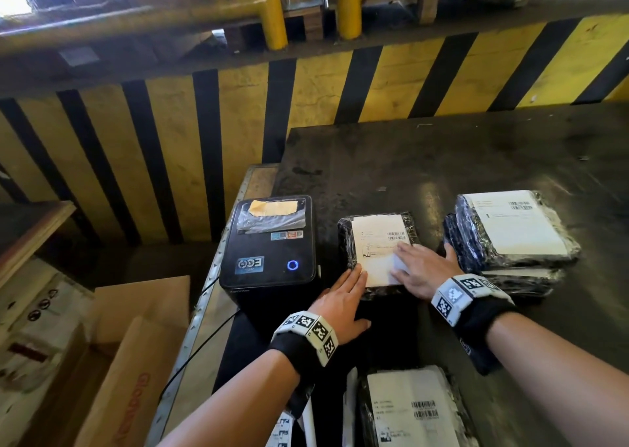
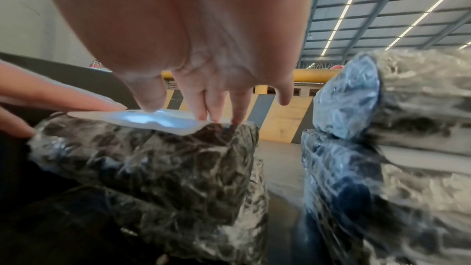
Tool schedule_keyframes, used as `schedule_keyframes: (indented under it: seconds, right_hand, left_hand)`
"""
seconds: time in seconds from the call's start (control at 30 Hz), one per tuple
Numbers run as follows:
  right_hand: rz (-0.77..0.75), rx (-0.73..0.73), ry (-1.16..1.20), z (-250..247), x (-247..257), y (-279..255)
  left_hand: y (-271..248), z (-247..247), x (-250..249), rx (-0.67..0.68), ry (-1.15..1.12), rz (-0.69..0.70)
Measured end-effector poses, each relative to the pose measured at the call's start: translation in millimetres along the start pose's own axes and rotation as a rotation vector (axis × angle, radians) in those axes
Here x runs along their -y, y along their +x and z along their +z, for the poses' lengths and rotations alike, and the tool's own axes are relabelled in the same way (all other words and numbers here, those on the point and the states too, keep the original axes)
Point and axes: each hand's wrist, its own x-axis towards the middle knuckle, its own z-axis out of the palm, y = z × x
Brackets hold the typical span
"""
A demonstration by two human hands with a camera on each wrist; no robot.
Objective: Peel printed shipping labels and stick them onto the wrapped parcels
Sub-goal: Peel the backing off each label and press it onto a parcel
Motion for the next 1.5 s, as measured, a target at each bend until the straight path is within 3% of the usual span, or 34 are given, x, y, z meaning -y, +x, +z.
schedule_keyframes:
  seconds: [0.1, 0.27, 0.47, 0.57, 0.77, 1.0, 1.3, 1.5]
  right_hand:
    - [0.007, -0.025, 0.047, -9.2, 16.6, -1.0]
    - [-0.146, -0.025, 0.037, 10.8, 39.9, -14.4]
    - [-0.051, -0.024, -0.031, 10.9, 0.1, -14.1]
    - [-0.029, -0.023, -0.037, -0.2, 3.9, -14.8]
    - [-0.234, -0.009, -0.059, 19.8, 41.0, -38.1]
    - [-0.212, 0.045, -0.219, 24.5, 13.4, -43.3]
    - [-0.287, 0.048, -0.185, 27.1, 41.3, -45.8]
    - [-0.218, 0.069, -0.218, 34.6, 3.7, -58.5]
  left_hand:
    - [2.2, 0.0, -0.8, 0.020, -0.015, -0.015]
    - [2.8, -2.3, -0.7, 0.021, -0.041, -0.019]
    - [-0.4, -1.2, 3.8, 0.016, -0.002, 0.009]
    - [-0.7, -4.5, 2.0, 0.006, 0.022, 0.017]
    - [-0.8, -9.1, 0.0, -0.056, 0.019, 0.016]
    - [-2.2, -9.4, 1.2, -0.060, 0.021, 0.022]
    - [-1.6, -9.8, -1.6, -0.073, 0.010, 0.016]
    - [-2.7, -8.6, 1.6, -0.057, 0.014, 0.021]
